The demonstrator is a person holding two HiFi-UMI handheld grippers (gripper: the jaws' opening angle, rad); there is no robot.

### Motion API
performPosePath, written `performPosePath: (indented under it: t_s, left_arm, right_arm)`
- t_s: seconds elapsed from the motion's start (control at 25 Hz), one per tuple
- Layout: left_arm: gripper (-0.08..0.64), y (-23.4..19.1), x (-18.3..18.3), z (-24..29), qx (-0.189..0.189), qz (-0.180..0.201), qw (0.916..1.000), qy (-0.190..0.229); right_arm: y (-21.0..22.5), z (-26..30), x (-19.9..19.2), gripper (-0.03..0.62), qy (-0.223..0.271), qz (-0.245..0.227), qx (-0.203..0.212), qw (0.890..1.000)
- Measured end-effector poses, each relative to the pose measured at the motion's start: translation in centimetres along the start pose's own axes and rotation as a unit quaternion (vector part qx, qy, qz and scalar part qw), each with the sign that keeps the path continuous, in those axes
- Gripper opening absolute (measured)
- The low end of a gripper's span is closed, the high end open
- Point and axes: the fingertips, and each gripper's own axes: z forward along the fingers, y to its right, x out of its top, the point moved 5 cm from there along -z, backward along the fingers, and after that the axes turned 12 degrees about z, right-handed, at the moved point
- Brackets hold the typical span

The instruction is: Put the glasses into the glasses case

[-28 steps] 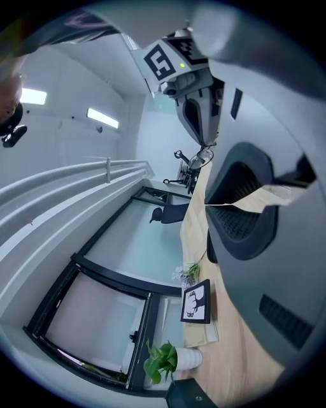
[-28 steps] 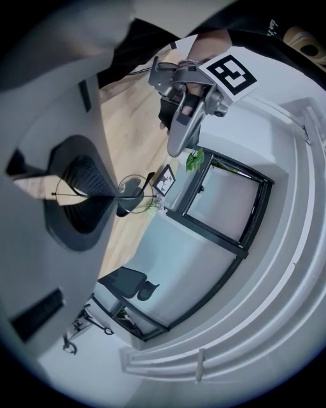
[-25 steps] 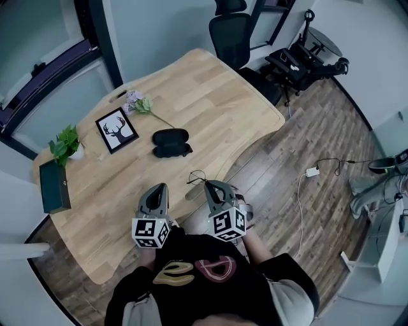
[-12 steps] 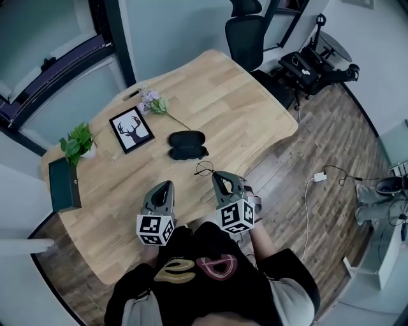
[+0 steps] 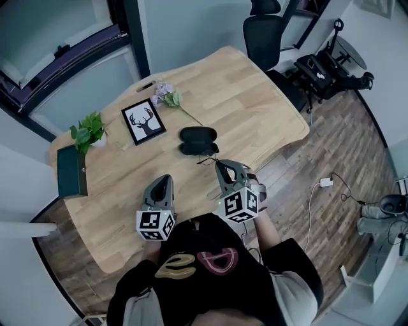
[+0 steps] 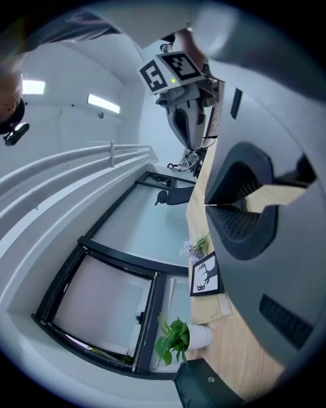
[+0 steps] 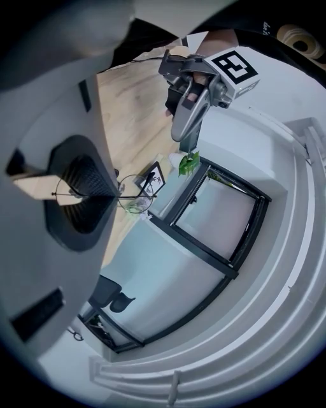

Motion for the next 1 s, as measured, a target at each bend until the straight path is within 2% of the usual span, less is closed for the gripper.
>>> performPosePath:
  t_s: [0.84, 1.0]
  left_arm:
    - [0.018, 0.7, 1.5, 0.0, 0.083, -0.013, 0.9964, 0.010]
    - [0.018, 0.2, 1.6, -0.3, 0.103, -0.011, 0.9946, 0.012]
  right_arm:
    - [3.4, 3.3, 0.6, 0.012, 0.018, -0.078, 0.049, 0.996]
    - [4.0, 4.2, 1.1, 0.012, 0.028, -0.071, 0.062, 0.995]
